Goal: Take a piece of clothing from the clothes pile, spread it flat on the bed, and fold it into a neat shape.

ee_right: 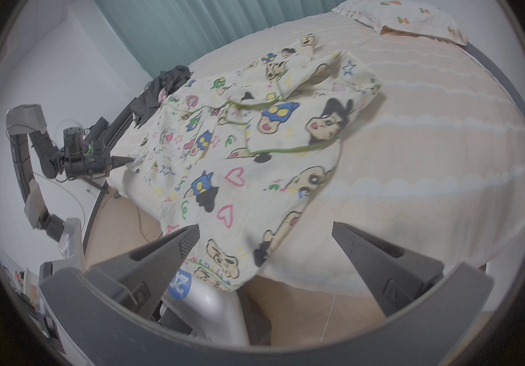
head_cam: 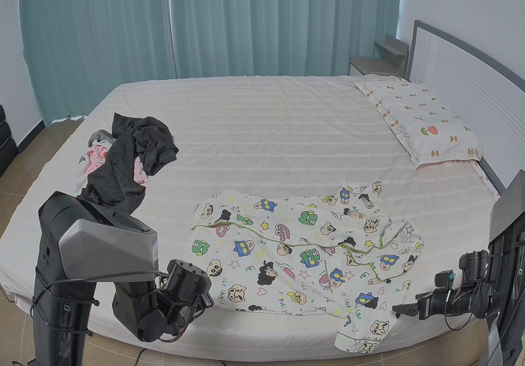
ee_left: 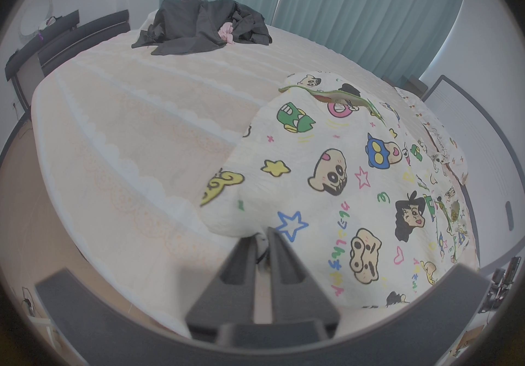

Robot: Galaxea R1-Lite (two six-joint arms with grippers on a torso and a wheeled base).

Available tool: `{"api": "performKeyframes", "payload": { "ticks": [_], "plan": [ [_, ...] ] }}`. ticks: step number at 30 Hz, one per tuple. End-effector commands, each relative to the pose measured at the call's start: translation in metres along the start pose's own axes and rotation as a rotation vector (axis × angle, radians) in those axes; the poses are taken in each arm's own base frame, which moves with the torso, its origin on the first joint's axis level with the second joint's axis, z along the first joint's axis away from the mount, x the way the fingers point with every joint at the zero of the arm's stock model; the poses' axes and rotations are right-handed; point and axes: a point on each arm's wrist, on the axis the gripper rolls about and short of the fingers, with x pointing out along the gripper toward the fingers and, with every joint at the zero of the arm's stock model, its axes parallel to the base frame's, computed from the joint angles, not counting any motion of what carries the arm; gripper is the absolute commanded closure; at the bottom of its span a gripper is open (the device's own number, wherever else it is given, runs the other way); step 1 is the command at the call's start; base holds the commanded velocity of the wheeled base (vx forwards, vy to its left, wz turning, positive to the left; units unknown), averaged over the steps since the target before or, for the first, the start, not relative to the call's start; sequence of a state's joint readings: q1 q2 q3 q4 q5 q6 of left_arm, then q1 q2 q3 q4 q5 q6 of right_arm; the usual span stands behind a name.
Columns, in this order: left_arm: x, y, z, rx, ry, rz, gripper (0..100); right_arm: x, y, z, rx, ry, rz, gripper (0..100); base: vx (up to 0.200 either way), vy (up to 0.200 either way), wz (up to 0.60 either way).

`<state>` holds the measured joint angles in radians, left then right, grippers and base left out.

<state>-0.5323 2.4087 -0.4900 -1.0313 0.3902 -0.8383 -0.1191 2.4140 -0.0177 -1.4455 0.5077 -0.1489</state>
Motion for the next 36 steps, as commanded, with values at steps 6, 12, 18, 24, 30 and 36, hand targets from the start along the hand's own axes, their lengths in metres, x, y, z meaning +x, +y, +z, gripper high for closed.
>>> {"api": "performKeyframes", "payload": {
  "ticks": [6, 12, 18, 24, 30, 36],
  "plan": [
    [-0.009, -0.003, 0.009, -0.017, -0.036, -0.011, 100, 0.017, 0.016, -0.012, -0.052, 0.07, 0.059, 0, 0.0, 0.0, 0.0],
    [-0.019, -0.005, 0.018, -0.032, -0.082, -0.015, 100, 0.027, 0.022, -0.015, -0.086, 0.092, -0.026, 0, 0.0, 0.0, 0.0],
    [-0.021, -0.002, 0.023, -0.046, -0.103, 0.001, 100, 0.028, 0.024, -0.015, -0.081, 0.098, -0.065, 0, 0.0, 0.0, 0.0],
    [-0.02, 0.0, 0.027, -0.057, -0.113, 0.008, 100, 0.03, 0.028, -0.015, -0.08, 0.102, -0.055, 0, 0.0, 0.0, 0.0],
    [-0.02, 0.0, 0.026, -0.059, -0.109, 0.01, 100, 0.039, 0.034, -0.009, -0.072, 0.073, -0.04, 0, 0.0, 0.0, 0.0],
    [-0.02, 0.001, 0.025, -0.057, -0.104, 0.01, 100, 0.039, 0.034, -0.007, -0.071, 0.064, -0.042, 0, 0.0, 0.0, 0.0]
  ]
}}
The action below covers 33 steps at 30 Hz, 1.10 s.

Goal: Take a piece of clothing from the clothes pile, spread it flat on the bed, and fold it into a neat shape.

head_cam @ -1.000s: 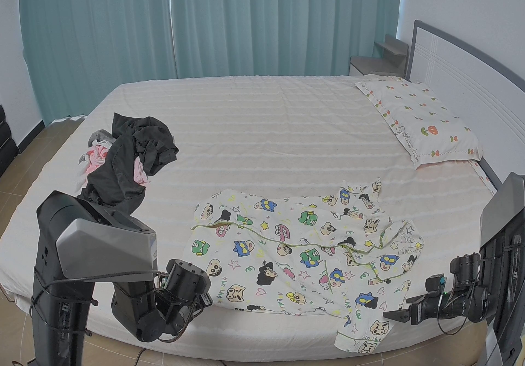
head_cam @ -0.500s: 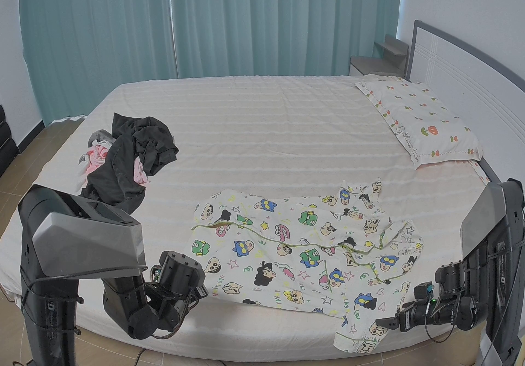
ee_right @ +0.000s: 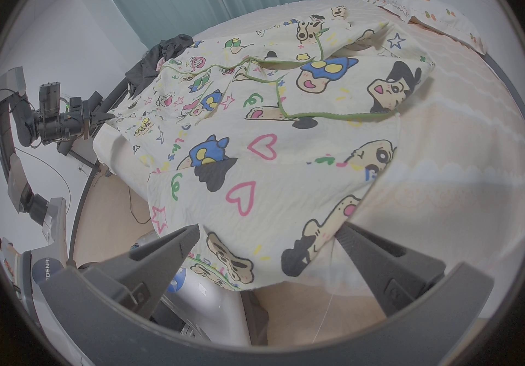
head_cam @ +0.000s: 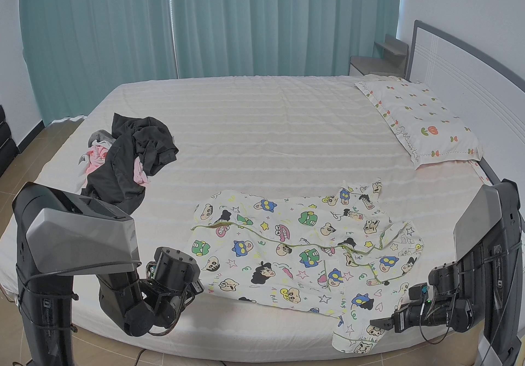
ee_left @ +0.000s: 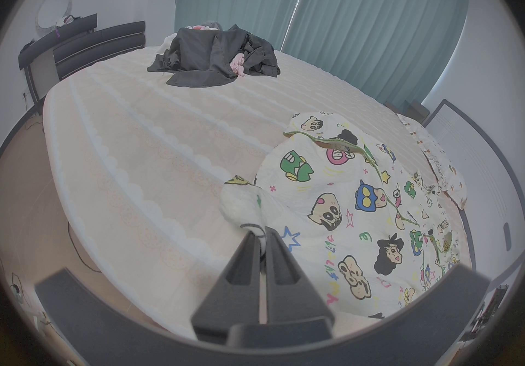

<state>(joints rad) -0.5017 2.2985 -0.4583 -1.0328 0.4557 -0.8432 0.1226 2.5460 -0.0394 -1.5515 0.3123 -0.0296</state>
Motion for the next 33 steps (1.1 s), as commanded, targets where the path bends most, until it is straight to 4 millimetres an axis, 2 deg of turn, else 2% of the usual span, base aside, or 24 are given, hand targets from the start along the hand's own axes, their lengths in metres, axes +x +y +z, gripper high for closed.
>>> {"api": "performKeyframes", "payload": {
  "ticks": [1, 13, 14, 18, 26, 29, 33],
  "plan": [
    [0.0, 0.0, -0.001, 0.002, 0.002, 0.001, 100, 0.0, 0.002, 0.005, -0.016, -0.032, 0.008, 0, 0.0, 0.0, 0.0],
    [-0.002, 0.003, -0.004, 0.011, 0.014, 0.009, 100, 0.004, 0.001, 0.017, 0.055, -0.091, 0.003, 0, 0.0, 0.0, 0.0],
    [-0.002, 0.004, -0.004, 0.011, 0.016, 0.011, 100, 0.007, 0.002, 0.015, 0.053, -0.079, 0.002, 100, 0.0, 0.0, 0.0],
    [-0.002, 0.004, -0.005, 0.014, 0.019, 0.01, 100, 0.011, 0.001, 0.012, 0.056, -0.068, -0.027, 100, 0.0, 0.0, 0.0],
    [-0.004, 0.003, -0.006, 0.024, 0.024, 0.003, 100, 0.005, -0.007, 0.013, 0.09, -0.083, -0.068, 100, 0.0, 0.0, 0.0],
    [-0.008, 0.0, -0.003, 0.024, 0.014, -0.014, 100, -0.004, -0.014, 0.022, 0.111, -0.136, -0.07, 100, 0.0, 0.0, 0.0],
    [-0.019, -0.011, 0.013, 0.013, -0.037, -0.07, 100, -0.031, -0.019, 0.036, 0.129, -0.239, 0.046, 100, 0.0, 0.0, 0.0]
  ]
}}
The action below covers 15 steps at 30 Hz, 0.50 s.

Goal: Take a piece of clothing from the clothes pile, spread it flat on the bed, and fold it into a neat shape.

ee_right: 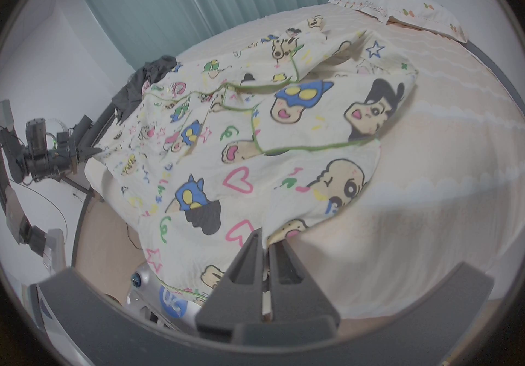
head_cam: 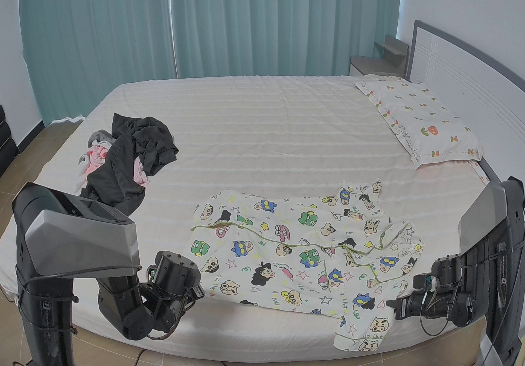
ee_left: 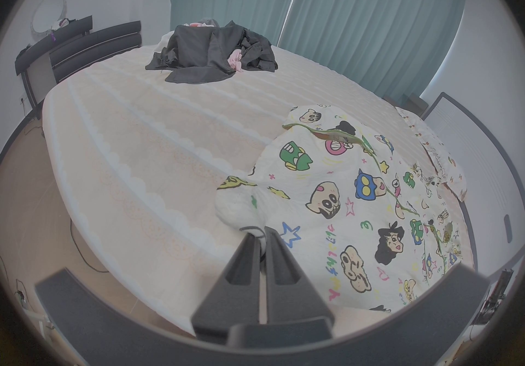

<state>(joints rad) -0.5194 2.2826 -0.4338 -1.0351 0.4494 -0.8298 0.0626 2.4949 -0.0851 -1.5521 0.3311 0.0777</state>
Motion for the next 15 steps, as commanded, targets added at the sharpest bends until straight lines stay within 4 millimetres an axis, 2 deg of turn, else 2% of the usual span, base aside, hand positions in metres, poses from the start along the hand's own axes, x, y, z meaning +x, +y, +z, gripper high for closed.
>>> {"api": "performKeyframes", "payload": {
  "ticks": [1, 5, 6, 8, 11, 15],
  "plan": [
    [-0.013, -0.014, 0.02, -0.006, -0.064, -0.07, 100, -0.03, -0.003, 0.026, 0.02, -0.147, 0.101, 100, 0.0, 0.0, 0.0],
    [-0.018, -0.024, 0.033, 0.011, -0.111, -0.111, 100, -0.041, 0.001, 0.038, 0.036, -0.208, 0.148, 100, 0.0, 0.0, 0.0],
    [-0.024, -0.035, 0.047, 0.002, -0.156, -0.152, 100, -0.048, 0.003, 0.048, 0.047, -0.26, 0.164, 100, 0.0, 0.0, 0.0],
    [-0.026, -0.041, 0.055, -0.006, -0.18, -0.174, 100, -0.049, 0.005, 0.054, 0.047, -0.289, 0.17, 100, 0.0, 0.0, 0.0],
    [-0.031, -0.058, 0.079, -0.016, -0.24, -0.213, 100, -0.058, 0.009, 0.077, 0.064, -0.393, 0.196, 100, 0.0, 0.0, 0.0],
    [-0.031, -0.072, 0.1, -0.032, -0.269, -0.218, 100, -0.068, 0.013, 0.099, 0.081, -0.493, 0.223, 100, 0.0, 0.0, 0.0]
  ]
}}
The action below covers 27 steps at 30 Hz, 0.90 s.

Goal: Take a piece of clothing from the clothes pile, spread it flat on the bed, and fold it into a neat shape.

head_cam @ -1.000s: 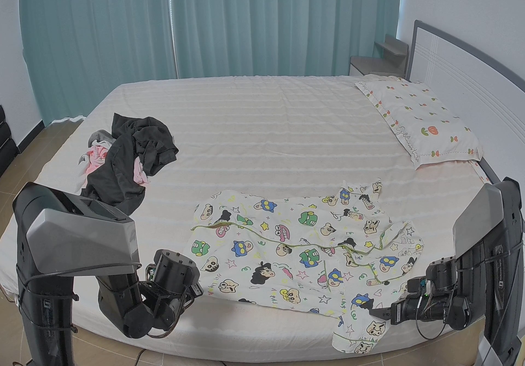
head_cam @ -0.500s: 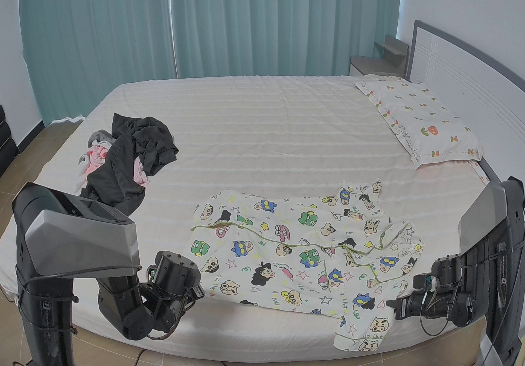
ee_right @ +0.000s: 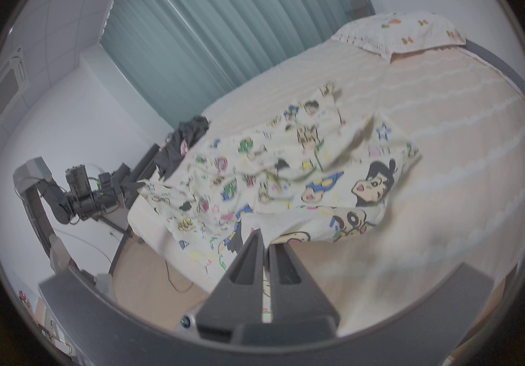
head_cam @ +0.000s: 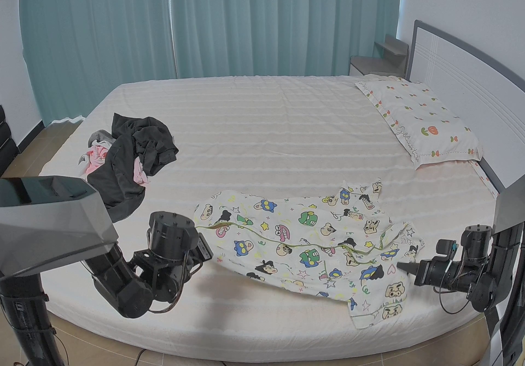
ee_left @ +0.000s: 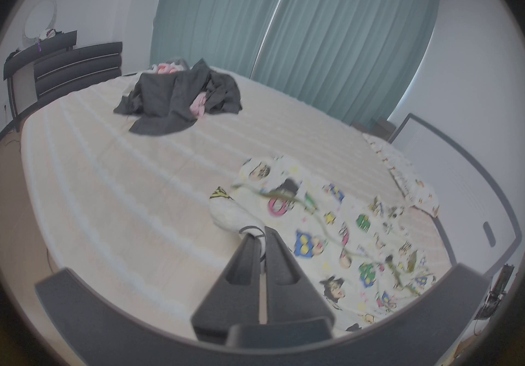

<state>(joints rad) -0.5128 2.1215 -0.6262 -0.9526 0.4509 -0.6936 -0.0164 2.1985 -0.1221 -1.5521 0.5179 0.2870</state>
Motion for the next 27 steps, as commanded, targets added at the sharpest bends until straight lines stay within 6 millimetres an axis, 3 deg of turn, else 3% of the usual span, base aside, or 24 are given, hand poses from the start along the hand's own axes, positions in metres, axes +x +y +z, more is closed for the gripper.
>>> {"api": "performKeyframes", "payload": {
  "ticks": [1, 10, 16, 19, 21, 23, 24, 27],
  "plan": [
    [0.002, -0.03, 0.051, -0.051, -0.106, -0.054, 100, -0.007, 0.019, 0.053, -0.036, -0.236, 0.076, 100, 0.0, 0.0, 0.0],
    [0.007, -0.066, 0.094, -0.097, -0.189, -0.109, 100, -0.005, 0.027, 0.091, -0.029, -0.379, 0.138, 100, 0.0, 0.0, 0.0],
    [0.012, -0.076, 0.133, -0.119, -0.304, -0.139, 100, -0.003, 0.036, 0.128, -0.011, -0.503, 0.205, 100, 0.0, 0.0, 0.0],
    [0.008, -0.08, 0.146, -0.142, -0.344, -0.158, 100, -0.005, 0.04, 0.138, -0.01, -0.542, 0.223, 100, 0.0, 0.0, 0.0],
    [0.003, -0.084, 0.162, -0.167, -0.39, -0.177, 100, -0.005, 0.046, 0.157, -0.006, -0.598, 0.264, 100, 0.0, 0.0, 0.0],
    [0.003, -0.084, 0.162, -0.167, -0.39, -0.177, 100, -0.005, 0.046, 0.157, -0.006, -0.598, 0.264, 100, 0.0, 0.0, 0.0],
    [0.002, -0.088, 0.17, -0.18, -0.416, -0.193, 100, -0.004, 0.051, 0.173, -0.009, -0.655, 0.289, 100, 0.0, 0.0, 0.0],
    [0.001, -0.092, 0.18, -0.193, -0.448, -0.21, 100, -0.002, 0.054, 0.189, -0.01, -0.675, 0.29, 100, 0.0, 0.0, 0.0]
  ]
}}
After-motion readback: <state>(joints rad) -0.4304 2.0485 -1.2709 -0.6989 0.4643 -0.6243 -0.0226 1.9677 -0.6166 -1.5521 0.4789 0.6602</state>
